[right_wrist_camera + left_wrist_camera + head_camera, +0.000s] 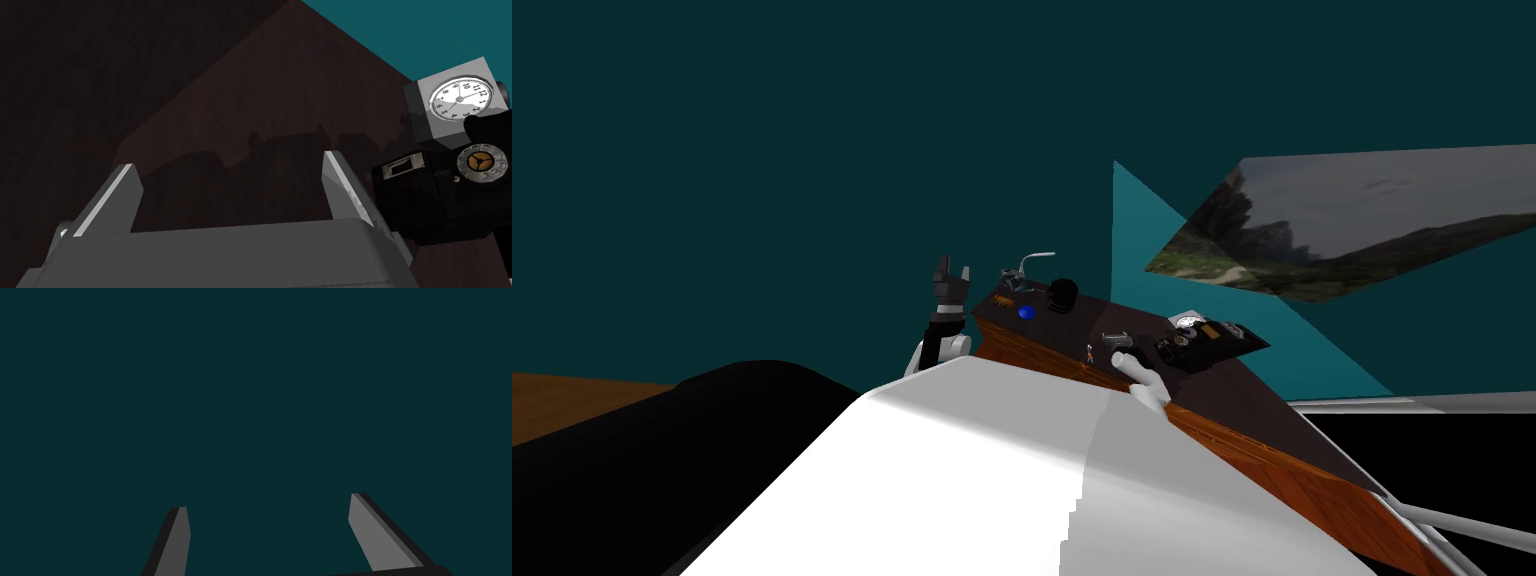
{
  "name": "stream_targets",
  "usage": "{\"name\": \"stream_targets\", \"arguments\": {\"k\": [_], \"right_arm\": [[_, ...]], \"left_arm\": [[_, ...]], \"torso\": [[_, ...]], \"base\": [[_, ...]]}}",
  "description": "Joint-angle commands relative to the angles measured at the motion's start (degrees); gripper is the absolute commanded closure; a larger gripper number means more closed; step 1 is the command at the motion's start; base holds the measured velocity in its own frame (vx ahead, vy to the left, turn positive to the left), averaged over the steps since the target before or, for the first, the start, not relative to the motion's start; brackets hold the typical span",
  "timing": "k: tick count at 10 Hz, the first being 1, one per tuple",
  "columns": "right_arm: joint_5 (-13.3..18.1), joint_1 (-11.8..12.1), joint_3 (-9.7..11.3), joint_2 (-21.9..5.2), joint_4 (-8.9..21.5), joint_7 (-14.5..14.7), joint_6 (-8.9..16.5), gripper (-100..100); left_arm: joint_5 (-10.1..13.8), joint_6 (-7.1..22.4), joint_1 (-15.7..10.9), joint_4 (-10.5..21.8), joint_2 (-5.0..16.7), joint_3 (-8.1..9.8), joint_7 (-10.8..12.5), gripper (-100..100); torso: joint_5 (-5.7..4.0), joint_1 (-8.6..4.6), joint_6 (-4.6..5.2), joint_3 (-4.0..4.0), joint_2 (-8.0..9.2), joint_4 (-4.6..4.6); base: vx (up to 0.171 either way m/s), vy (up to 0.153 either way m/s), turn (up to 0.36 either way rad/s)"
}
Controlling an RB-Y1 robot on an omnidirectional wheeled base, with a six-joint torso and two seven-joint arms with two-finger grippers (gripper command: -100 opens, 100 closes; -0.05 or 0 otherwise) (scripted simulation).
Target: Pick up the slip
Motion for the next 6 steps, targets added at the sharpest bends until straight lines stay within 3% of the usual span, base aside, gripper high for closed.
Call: {"name": "stream_targets", "arguments": {"k": [1,2,3,4,5,6], "right_arm": [[-0.5,-0.8,0.2,-0.7,2.9,-0.4,0.0,-100],[-1.2,-2.5,-0.8,-1.3,4.6,-2.7,2.4,-100],[-1.2,-2.5,-0.8,-1.3,6.6,-2.7,2.4,-100],[-1.8,-4.1,-1.9,-2.0,8.2,-4.9,4.8,-100],[-1.8,-4.1,-1.9,-2.0,10.3,-4.9,4.8,-100],[-2.4,-5.7,-2.9,-2.8,12.3,-7.0,6.8,-100]], "left_arm": [[0.0,0.0,0.0,0.0,0.0,0.0,0.0,0],[0.0,0.0,0.0,0.0,0.0,0.0,0.0,0],[0.0,0.0,0.0,0.0,0.0,0.0,0.0,0],[0.0,0.0,0.0,0.0,0.0,0.0,0.0,0],[0.0,0.0,0.0,0.0,0.0,0.0,0.0,0],[0.0,0.0,0.0,0.0,0.0,0.0,0.0,0]], "torso": [[0.0,0.0,0.0,0.0,0.0,0.0],[-0.01,-0.05,0.0,0.02,0.04,0.01],[0.0,-0.03,-0.01,0.01,0.01,0.01],[-0.01,-0.02,0.0,0.0,0.01,0.0],[0.01,0.0,-0.01,-0.01,-0.03,0.0],[-0.01,-0.02,0.01,-0.01,-0.01,-0.01]], "base": [[0.008,0.011,0.0],[0.014,0.019,0.024],[0.021,0.02,0.015],[0.028,0.03,0.022],[0.024,0.023,0.011],[0.019,0.028,0.02]]}}
